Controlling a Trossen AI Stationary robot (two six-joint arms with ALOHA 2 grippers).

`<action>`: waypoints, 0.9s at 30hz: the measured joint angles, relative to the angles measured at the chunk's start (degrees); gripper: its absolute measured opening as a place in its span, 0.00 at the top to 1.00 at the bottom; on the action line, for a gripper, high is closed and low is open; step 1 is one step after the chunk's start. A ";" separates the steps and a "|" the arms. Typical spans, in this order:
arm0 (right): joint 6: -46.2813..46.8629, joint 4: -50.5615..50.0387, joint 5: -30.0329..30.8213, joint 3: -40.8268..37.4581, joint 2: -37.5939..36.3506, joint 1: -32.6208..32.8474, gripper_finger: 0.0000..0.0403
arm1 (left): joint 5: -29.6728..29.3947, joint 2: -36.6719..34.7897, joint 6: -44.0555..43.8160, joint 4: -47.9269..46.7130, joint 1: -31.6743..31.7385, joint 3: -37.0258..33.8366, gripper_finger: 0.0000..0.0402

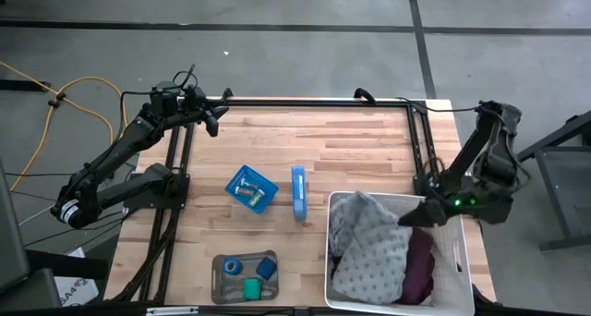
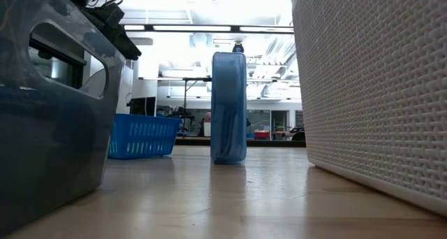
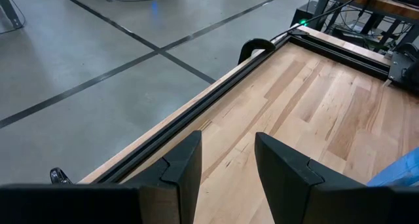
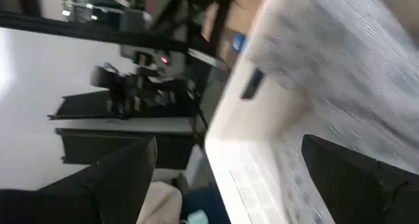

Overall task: Pick & Place Medicine items
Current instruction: Return to Home Position

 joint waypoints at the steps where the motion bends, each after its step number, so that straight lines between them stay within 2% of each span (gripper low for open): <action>1: -1.43 0.25 1.01 0.01 -0.70 0.00 0.08 | 0.00 -0.01 0.00 0.02 0.00 0.00 0.66; 4: -4.96 0.83 3.26 0.01 -1.69 -0.02 0.08 | 0.00 -0.02 0.01 0.02 0.02 0.00 0.66; 9: -8.15 0.80 3.22 0.01 -0.49 -0.53 0.08 | 0.00 -0.02 0.00 0.00 0.00 0.00 0.66; 14: -10.21 0.77 2.71 0.01 -0.62 -3.79 0.08 | 0.00 -0.01 0.00 0.01 0.02 0.00 0.66; 18: -12.62 1.29 -0.61 0.01 -0.54 -5.75 0.08 | 0.00 -0.01 0.00 0.01 0.01 0.00 0.66; 23: -19.26 2.93 -2.16 0.01 -0.36 -11.13 0.08 | 0.00 -0.02 0.00 0.02 0.00 0.00 0.66; 27: -26.58 5.52 -5.73 0.01 -0.36 -17.45 0.08 | 0.00 -0.02 0.00 0.01 0.01 0.00 0.66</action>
